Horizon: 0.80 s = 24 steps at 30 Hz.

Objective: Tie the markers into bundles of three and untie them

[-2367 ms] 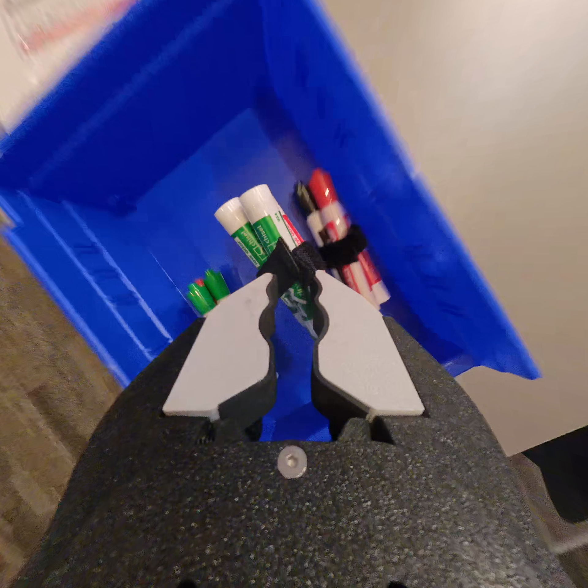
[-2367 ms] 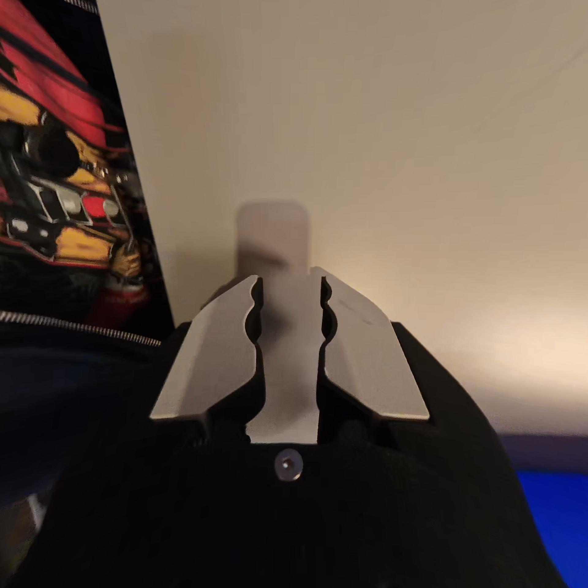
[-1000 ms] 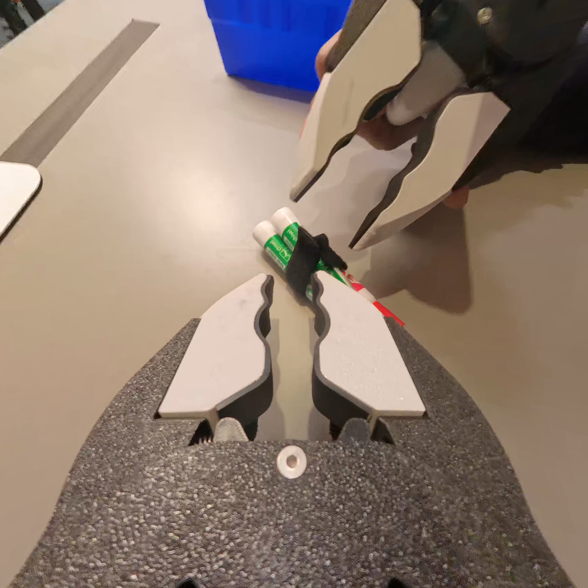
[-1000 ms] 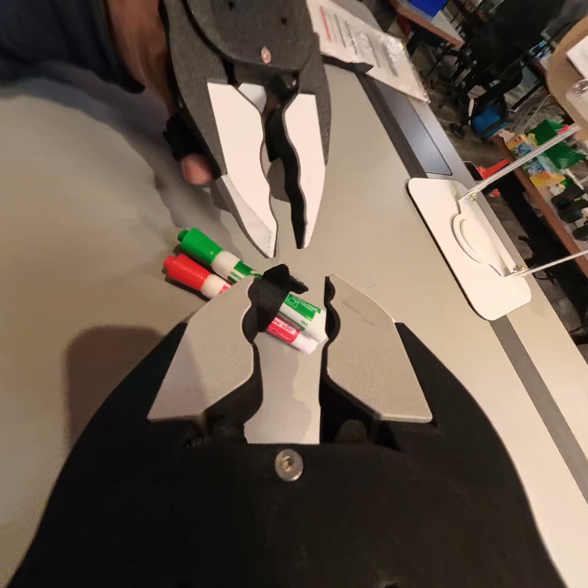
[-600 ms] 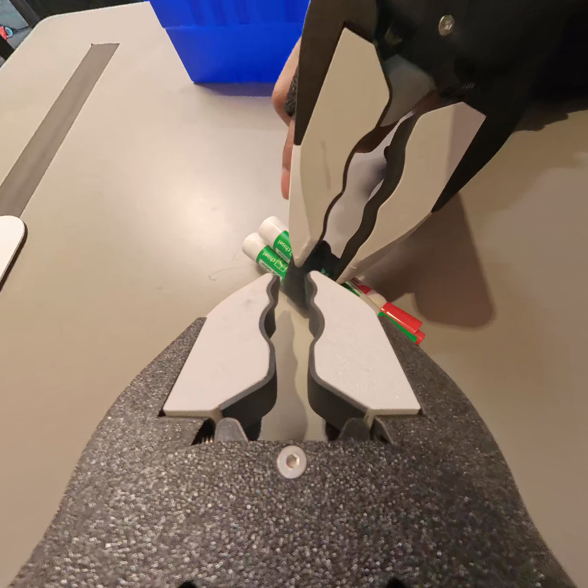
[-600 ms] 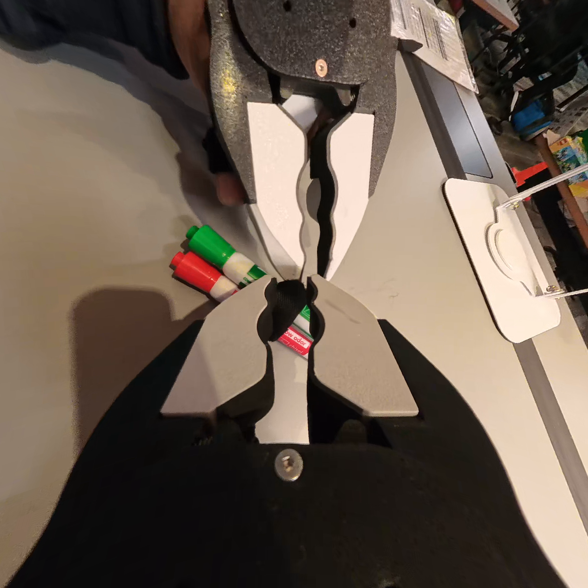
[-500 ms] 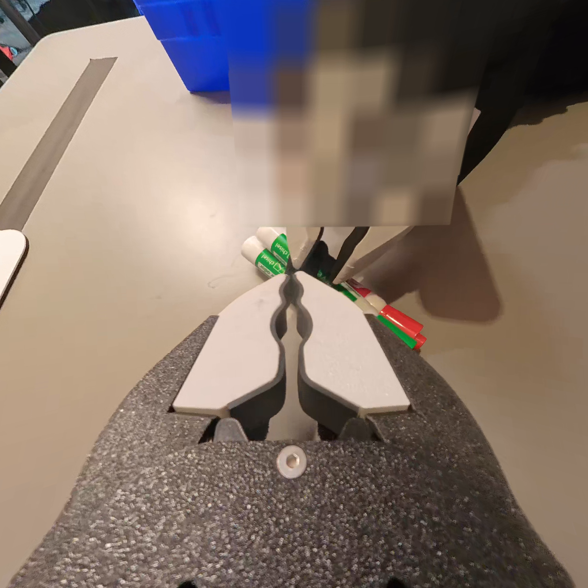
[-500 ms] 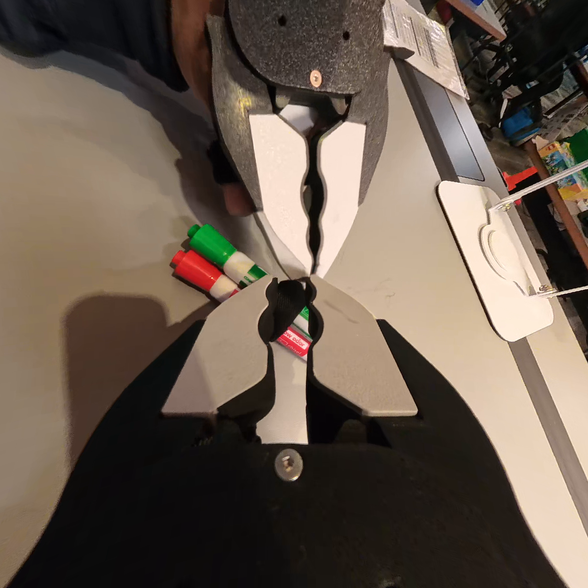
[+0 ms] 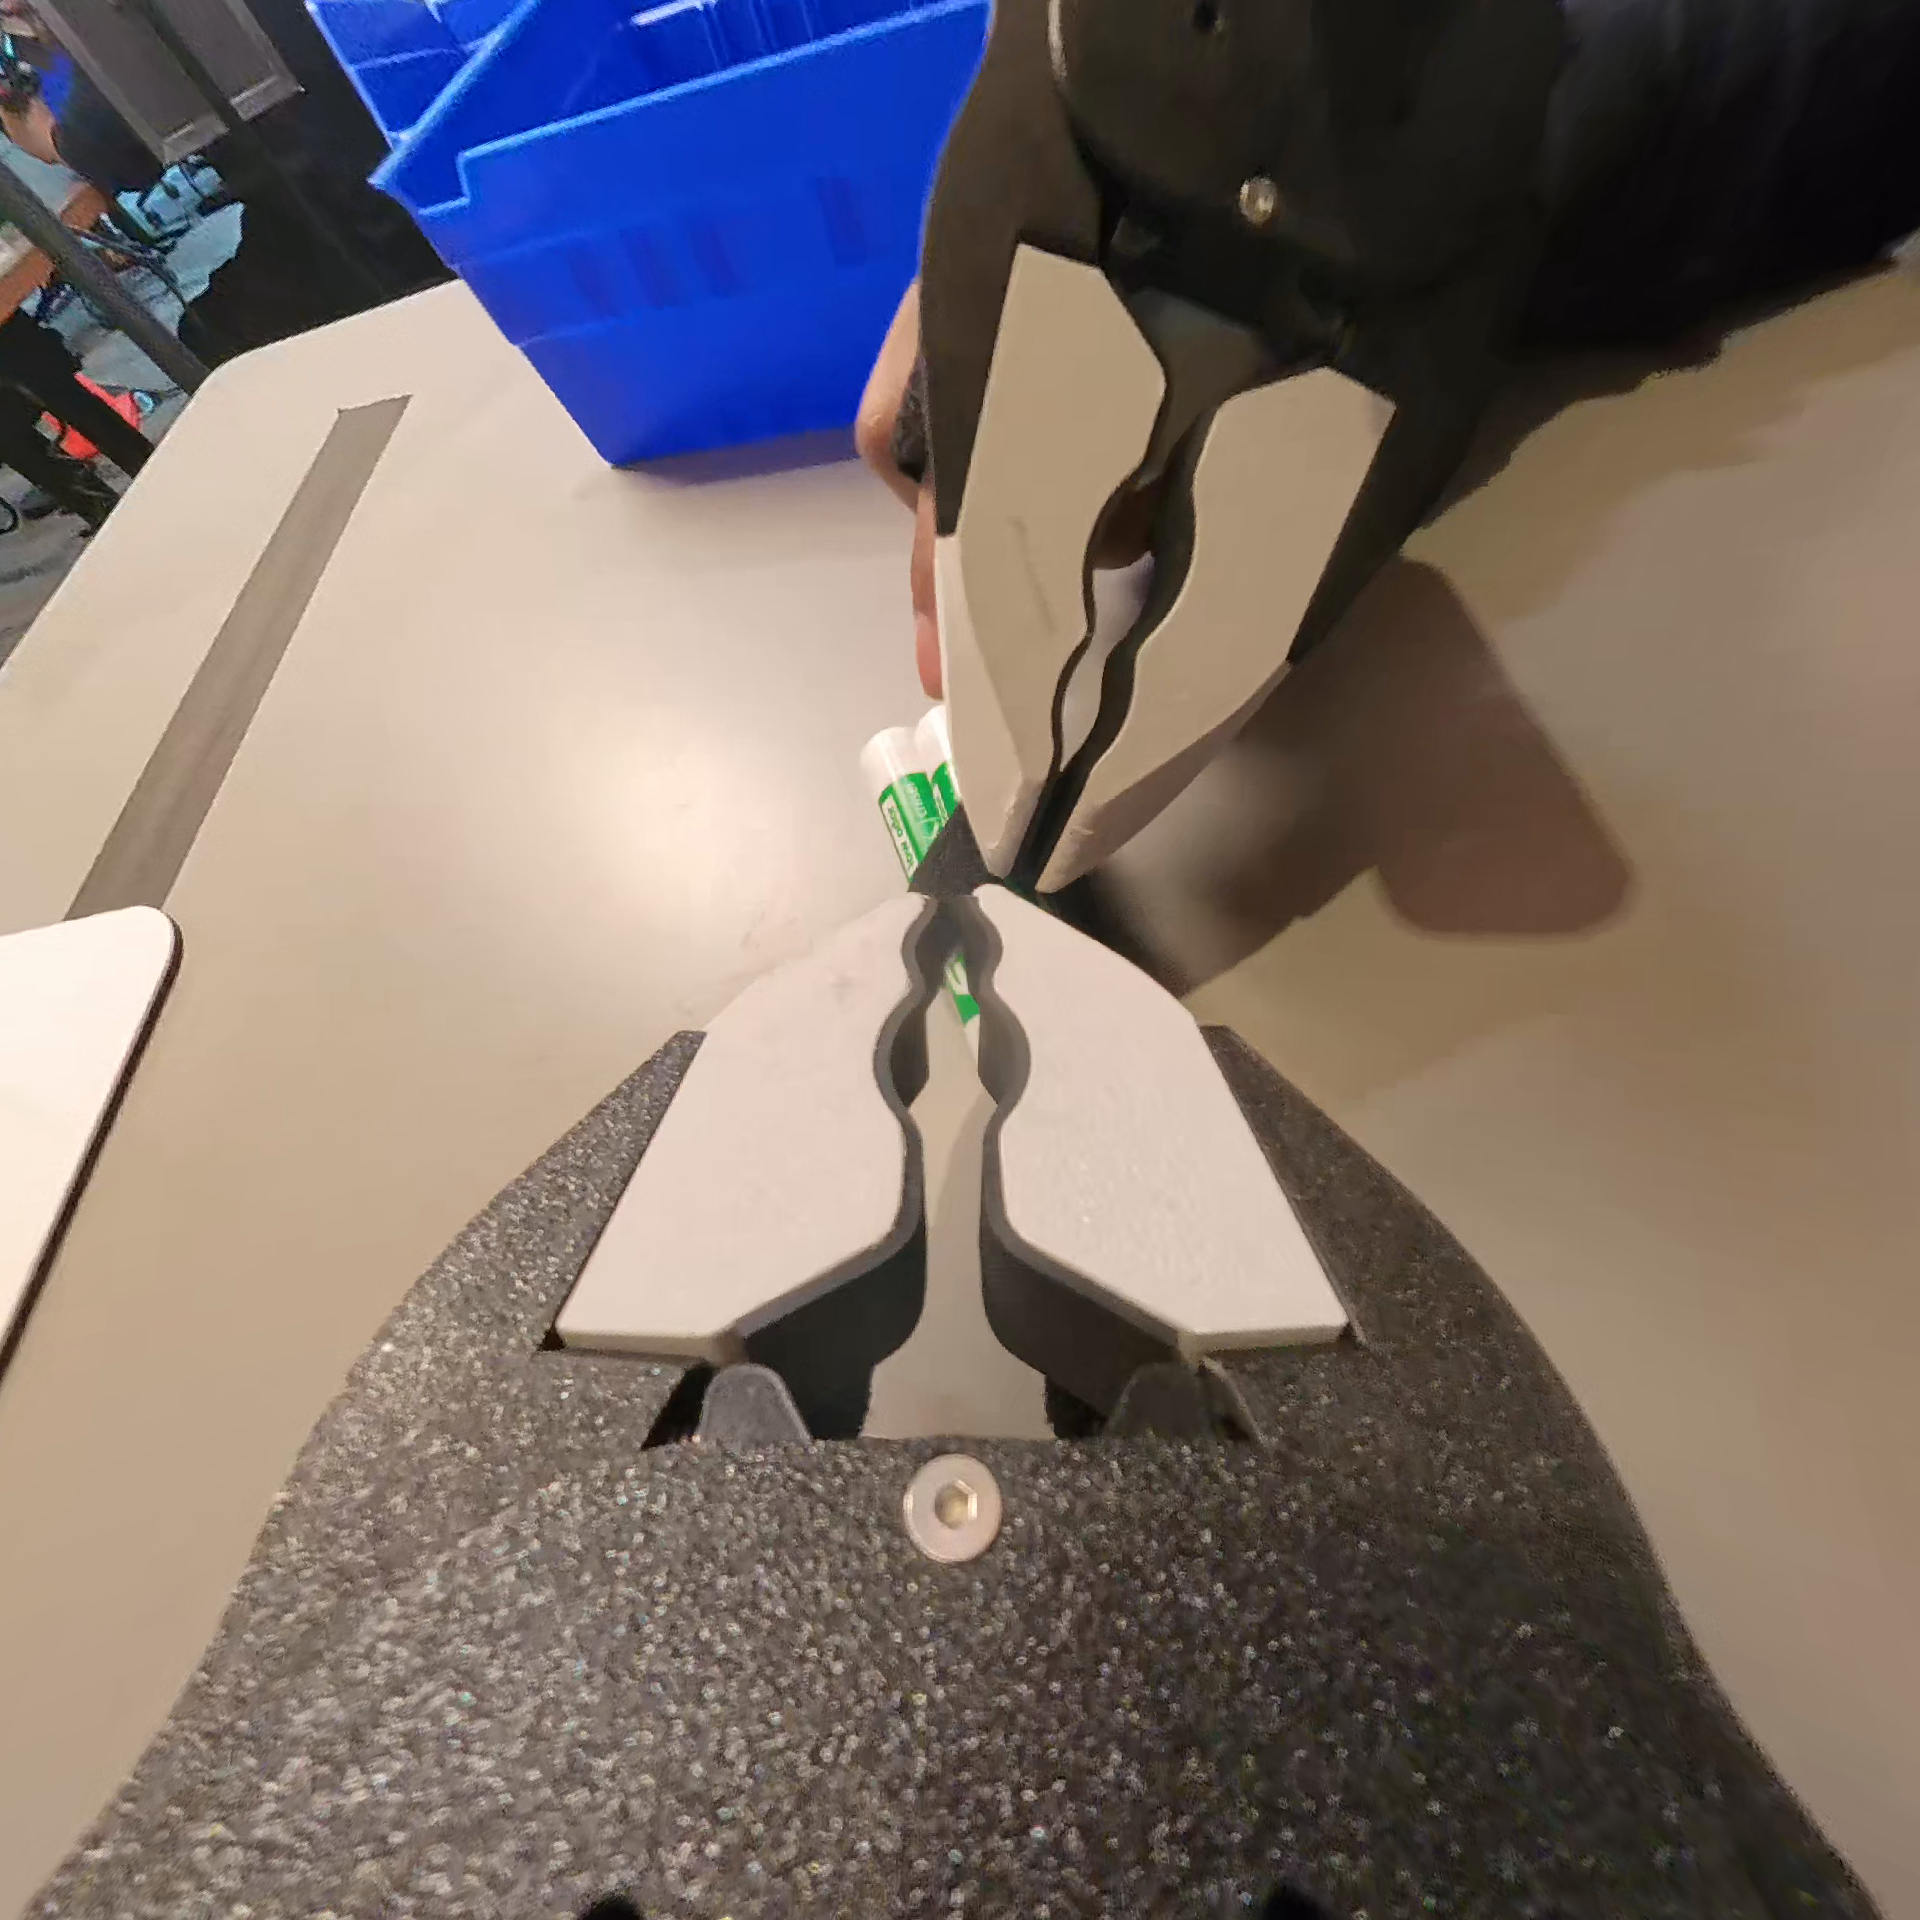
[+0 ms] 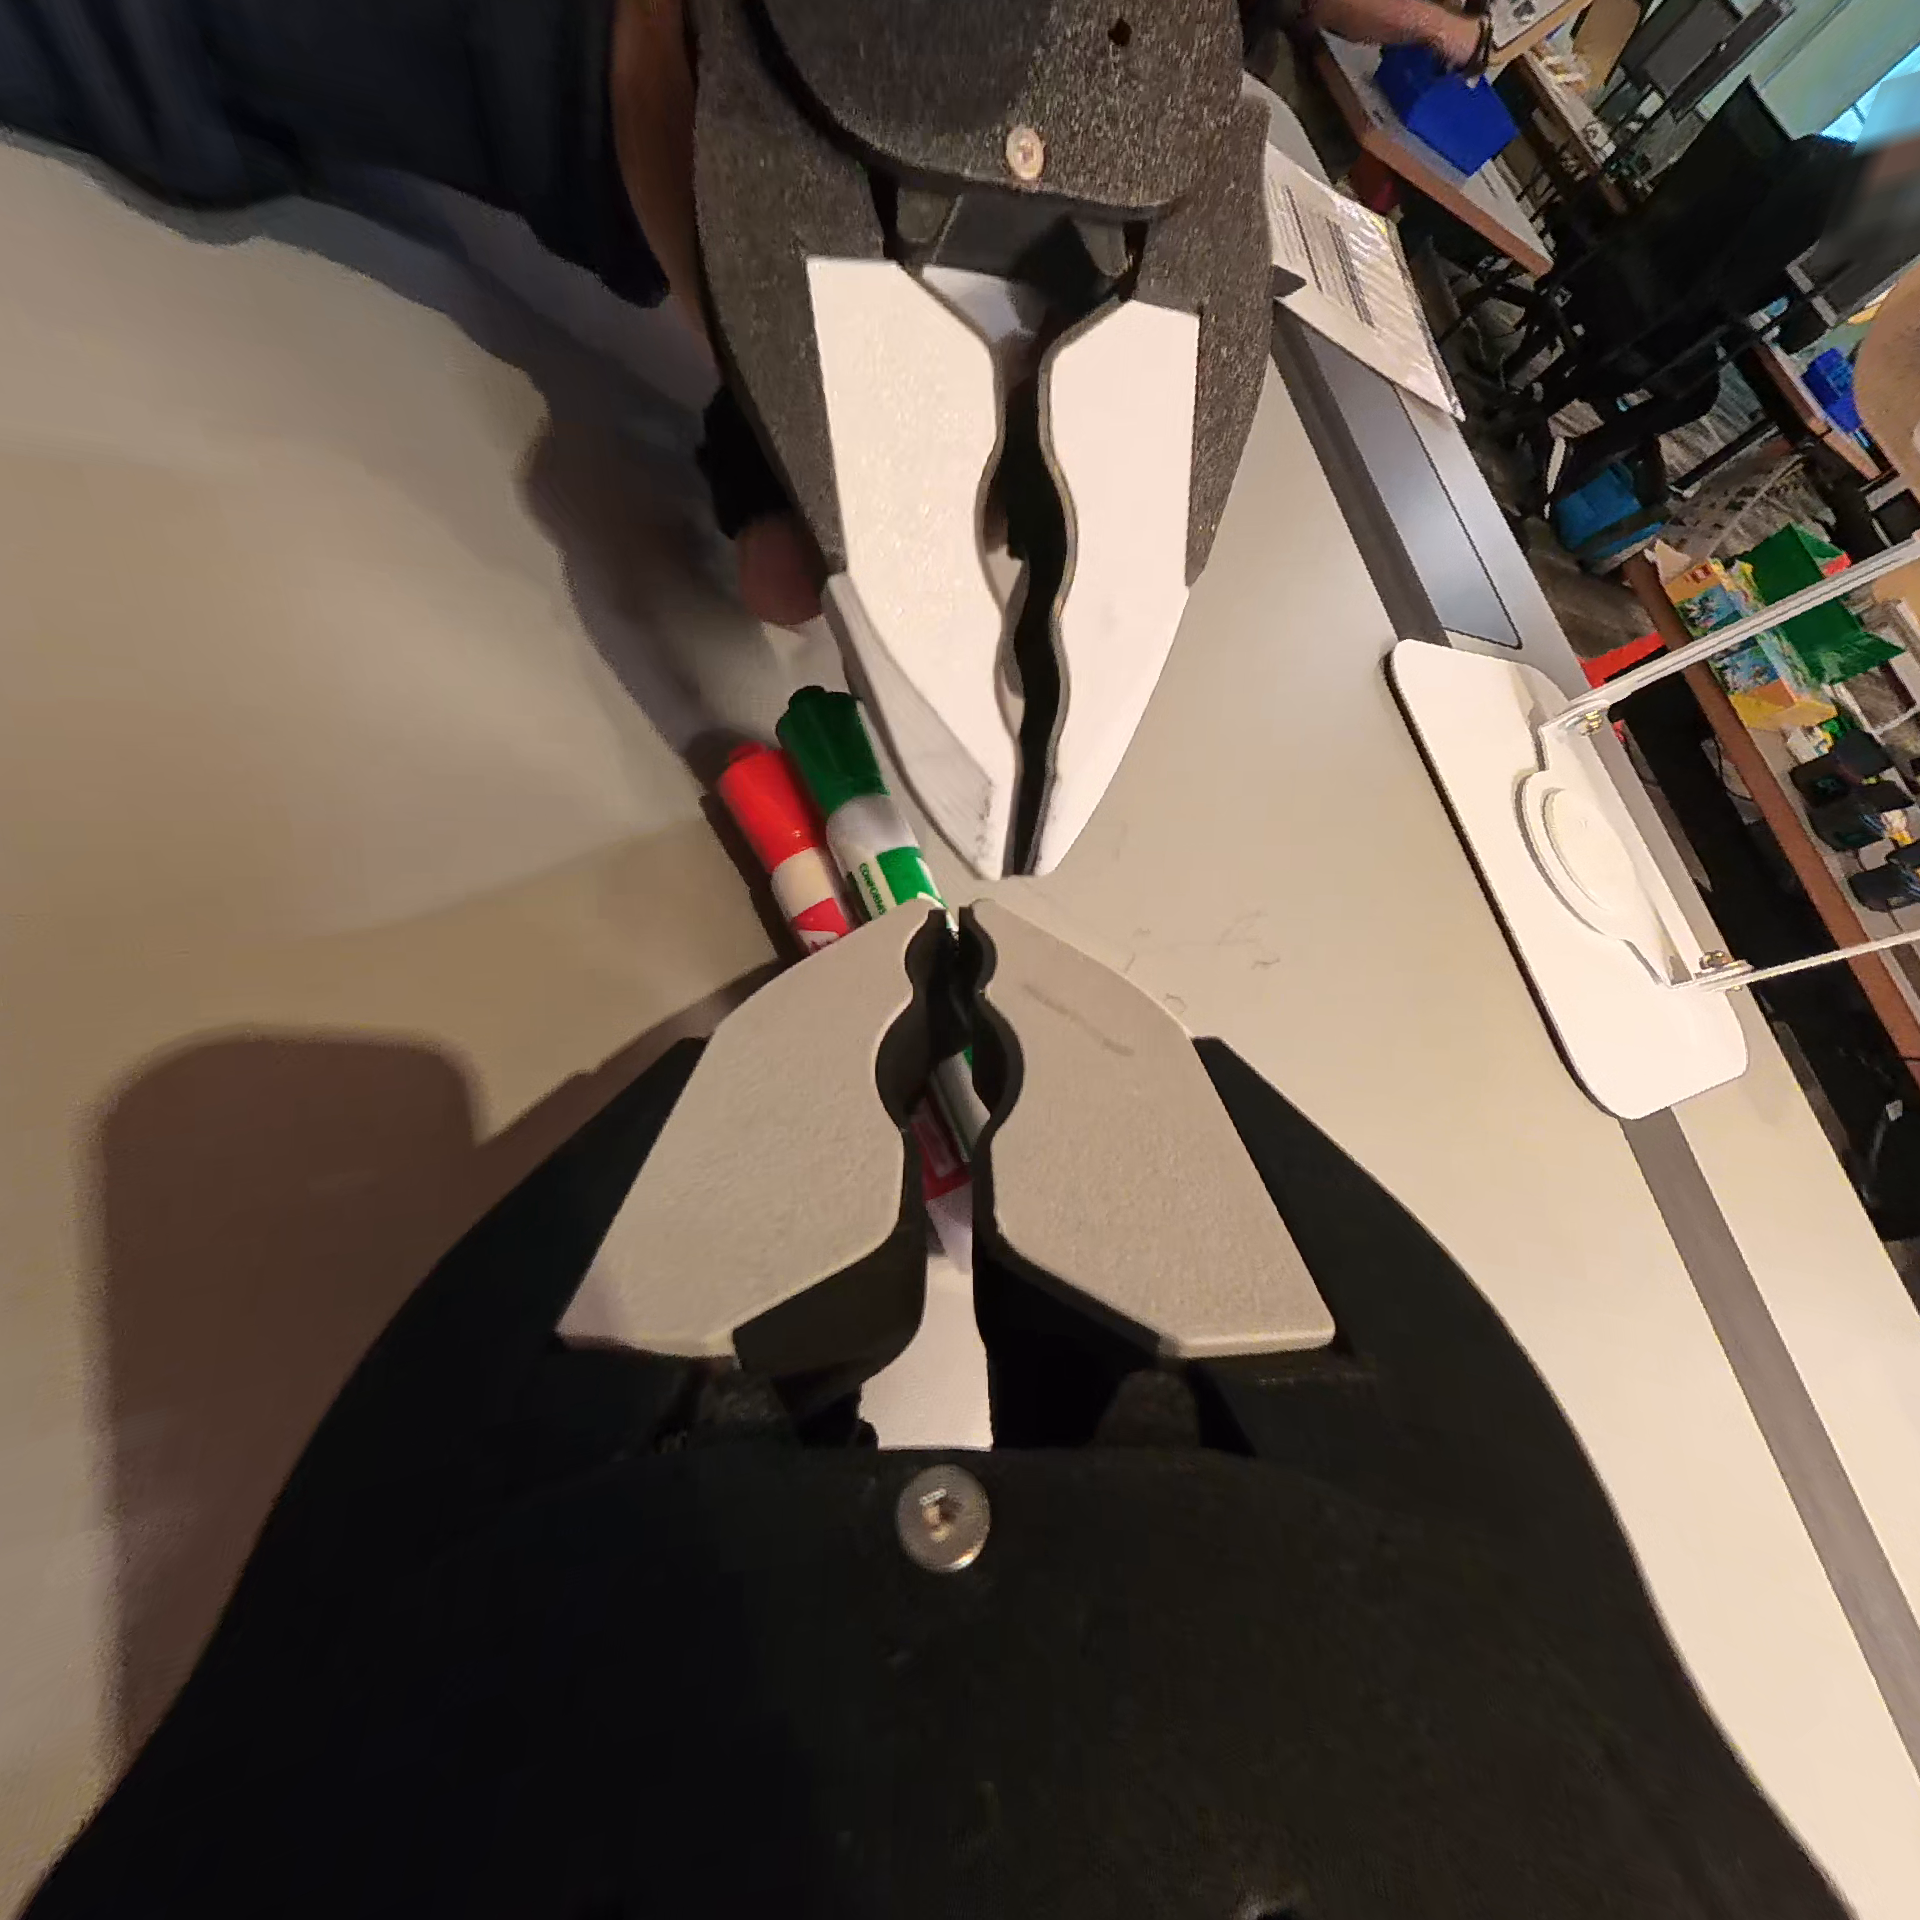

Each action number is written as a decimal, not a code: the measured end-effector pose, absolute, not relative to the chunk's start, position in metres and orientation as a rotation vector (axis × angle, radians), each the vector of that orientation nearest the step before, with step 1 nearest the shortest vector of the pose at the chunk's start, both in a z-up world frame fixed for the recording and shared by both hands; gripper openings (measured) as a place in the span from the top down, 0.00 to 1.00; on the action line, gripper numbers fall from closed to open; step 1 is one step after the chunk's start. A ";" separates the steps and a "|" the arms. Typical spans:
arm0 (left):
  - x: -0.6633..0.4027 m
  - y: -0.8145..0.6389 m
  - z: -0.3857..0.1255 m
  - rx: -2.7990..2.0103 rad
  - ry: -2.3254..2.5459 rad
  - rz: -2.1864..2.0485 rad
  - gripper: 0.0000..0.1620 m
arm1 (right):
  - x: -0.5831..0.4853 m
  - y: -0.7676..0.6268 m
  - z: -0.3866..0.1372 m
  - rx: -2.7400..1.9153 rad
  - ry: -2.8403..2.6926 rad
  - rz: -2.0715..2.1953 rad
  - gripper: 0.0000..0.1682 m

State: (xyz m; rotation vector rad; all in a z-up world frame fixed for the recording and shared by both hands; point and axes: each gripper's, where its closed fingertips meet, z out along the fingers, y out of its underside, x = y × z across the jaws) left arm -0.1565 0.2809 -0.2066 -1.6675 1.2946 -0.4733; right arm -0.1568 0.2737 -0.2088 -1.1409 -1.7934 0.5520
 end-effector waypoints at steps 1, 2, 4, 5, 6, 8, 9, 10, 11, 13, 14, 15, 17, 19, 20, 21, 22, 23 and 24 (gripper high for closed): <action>-0.155 0.279 -0.210 -1.672 1.322 -0.452 0.96 | -0.156 0.272 -0.208 -1.131 -1.791 0.557 0.99; -0.154 0.277 -0.213 -1.679 1.355 -0.437 0.95 | -0.156 0.270 -0.207 -1.121 -1.793 0.568 0.99; -0.152 0.272 -0.216 -1.684 1.402 -0.405 0.93 | -0.155 0.264 -0.205 -1.098 -1.797 0.600 1.00; -0.151 0.270 -0.216 -1.682 1.414 -0.403 0.92 | -0.155 0.261 -0.205 -1.088 -1.800 0.613 1.00; -0.149 0.268 -0.215 -1.679 1.418 -0.415 0.91 | -0.155 0.258 -0.204 -1.081 -1.804 0.627 0.99; -0.148 0.264 -0.215 -1.695 1.425 -0.453 0.91 | -0.156 0.253 -0.204 -1.070 -1.811 0.649 1.00; -0.148 0.262 -0.215 -1.695 1.428 -0.473 0.91 | -0.156 0.251 -0.204 -1.066 -1.814 0.664 1.00; -0.148 0.259 -0.214 -1.690 1.430 -0.503 0.91 | -0.156 0.248 -0.203 -1.060 -1.813 0.685 1.00; -0.148 0.256 -0.213 -1.688 1.428 -0.542 0.92 | -0.156 0.246 -0.201 -1.051 -1.813 0.705 1.00; -0.147 0.252 -0.211 -1.679 1.425 -0.603 0.91 | -0.157 0.241 -0.199 -1.028 -1.816 0.726 1.00; -0.147 0.251 -0.211 -1.670 1.424 -0.609 0.91 | -0.157 0.239 -0.198 -1.013 -1.820 0.730 1.00; -0.148 0.252 -0.211 -1.670 1.421 -0.602 0.91 | -0.157 0.234 -0.197 -0.991 -1.828 0.744 1.00; -0.148 0.252 -0.215 -1.683 1.428 -0.593 0.90 | -0.157 0.226 -0.197 -0.958 -1.843 0.768 1.00; -0.145 0.246 -0.217 -1.677 1.449 -0.638 0.90 | -0.159 0.223 -0.199 -0.946 -1.860 0.758 0.99; -0.145 0.244 -0.220 -1.682 1.459 -0.648 0.90 | -0.159 0.221 -0.200 -0.939 -1.867 0.762 1.00; -0.145 0.242 -0.221 -1.686 1.460 -0.665 0.90 | -0.159 0.220 -0.201 -0.937 -1.873 0.764 1.00; -0.146 0.242 -0.222 -1.689 1.455 -0.676 0.90 | -0.160 0.220 -0.202 -0.936 -1.874 0.759 1.00; -0.147 0.243 -0.223 -1.692 1.446 -0.681 0.89 | -0.160 0.221 -0.203 -0.935 -1.876 0.749 0.99; -0.148 0.243 -0.223 -1.694 1.438 -0.690 0.88 | -0.161 0.222 -0.204 -0.935 -1.878 0.738 1.00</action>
